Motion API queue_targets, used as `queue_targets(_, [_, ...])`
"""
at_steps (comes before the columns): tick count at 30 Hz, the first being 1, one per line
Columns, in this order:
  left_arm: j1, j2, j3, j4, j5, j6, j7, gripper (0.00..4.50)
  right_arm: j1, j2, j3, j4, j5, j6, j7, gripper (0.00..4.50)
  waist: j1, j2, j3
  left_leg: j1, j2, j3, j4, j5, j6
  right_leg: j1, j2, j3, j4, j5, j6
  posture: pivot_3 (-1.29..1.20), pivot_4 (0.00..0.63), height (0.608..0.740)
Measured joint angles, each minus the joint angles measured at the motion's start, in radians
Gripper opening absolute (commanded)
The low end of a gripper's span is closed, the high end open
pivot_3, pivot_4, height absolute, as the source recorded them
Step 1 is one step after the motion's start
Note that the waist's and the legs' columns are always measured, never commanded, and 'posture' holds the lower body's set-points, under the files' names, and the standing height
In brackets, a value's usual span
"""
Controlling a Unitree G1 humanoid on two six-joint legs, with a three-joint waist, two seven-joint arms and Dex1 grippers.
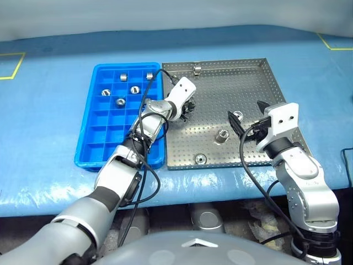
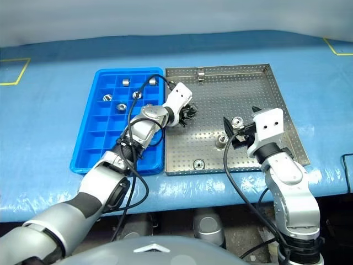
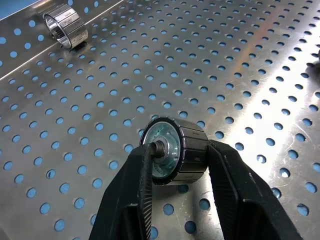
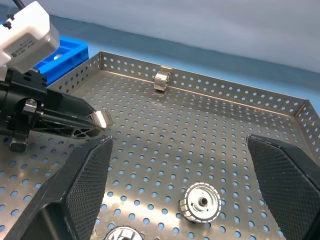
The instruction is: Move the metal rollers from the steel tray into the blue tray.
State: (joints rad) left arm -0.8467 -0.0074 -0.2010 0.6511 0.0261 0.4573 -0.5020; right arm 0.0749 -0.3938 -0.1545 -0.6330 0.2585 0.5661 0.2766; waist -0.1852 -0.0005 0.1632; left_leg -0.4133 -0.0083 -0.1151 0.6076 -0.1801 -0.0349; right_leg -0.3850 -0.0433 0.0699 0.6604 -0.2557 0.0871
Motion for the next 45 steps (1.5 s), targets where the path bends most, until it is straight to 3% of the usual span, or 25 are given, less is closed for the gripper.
queue_targets(8, [0.033, 0.068, 0.097, -0.291, -0.156, 0.122, -0.083, 1.32, -0.015, 0.002, 0.022, 0.007, -0.011, -0.013, 0.007, 4.50, -0.005, 0.000, 0.000, 0.001, 0.000, 0.000, 0.000, 0.000, 0.000, 0.000, 0.000, 0.000, 0.001, 0.000, 0.000, -0.23, 0.150, 0.740])
queue_targets(15, [0.194, 0.374, 0.125, -0.596, -0.117, 0.237, -0.067, 1.32, -0.026, 0.005, 0.064, 0.027, -0.014, -0.017, 0.028, 4.50, -0.007, 0.001, 0.000, 0.002, 0.002, 0.000, -0.001, 0.000, 0.000, 0.000, 0.001, 0.001, 0.002, 0.000, 0.000, -0.16, 0.150, 0.740])
queue_targets(20, [0.346, 0.518, 0.181, -0.742, -0.081, 0.305, -0.021, 1.32, -0.075, 0.008, 0.099, 0.056, -0.014, -0.023, 0.049, 4.50, 0.029, 0.001, 0.001, 0.002, 0.001, 0.000, -0.001, 0.000, 0.000, 0.000, 0.000, 0.001, 0.001, 0.000, -0.001, -0.11, 0.150, 0.740])
queue_targets(26, [0.469, 0.553, 0.183, -0.822, -0.062, 0.352, 0.020, 1.32, -0.112, 0.008, 0.131, 0.085, -0.015, -0.023, 0.074, 4.50, 0.090, 0.001, 0.001, 0.001, 0.001, -0.001, -0.001, 0.000, 0.000, 0.000, 0.000, 0.000, 0.001, 0.000, -0.001, -0.08, 0.150, 0.740])
queue_targets(38, [0.519, 0.525, 0.184, -0.802, -0.046, 0.360, 0.076, 1.32, -0.132, 0.000, 0.145, 0.116, -0.022, -0.021, 0.095, 4.50, 0.116, 0.001, 0.001, 0.002, 0.001, -0.001, -0.002, 0.000, 0.000, 0.000, 0.000, -0.001, 0.001, 0.000, -0.002, -0.07, 0.150, 0.740])
queue_targets(42, [0.508, 0.524, 0.184, -0.787, -0.049, 0.351, 0.068, 2.61, -0.130, -0.010, 0.145, 0.115, -0.025, -0.019, 0.094, 4.50, 0.115, 0.001, 0.001, 0.002, 0.001, -0.001, -0.002, 0.000, 0.000, 0.000, 0.000, -0.001, 0.001, 0.000, -0.002, -0.09, 0.150, 0.740])
queue_targets(45, [0.501, 0.519, 0.195, -0.787, -0.056, 0.356, 0.070, 2.90, -0.118, -0.020, 0.139, 0.109, -0.026, -0.012, 0.090, 4.50, 0.115, 0.001, 0.001, 0.002, 0.001, -0.001, -0.002, 0.000, 0.000, 0.000, 0.000, -0.001, 0.002, -0.001, -0.002, -0.10, 0.150, 0.740])
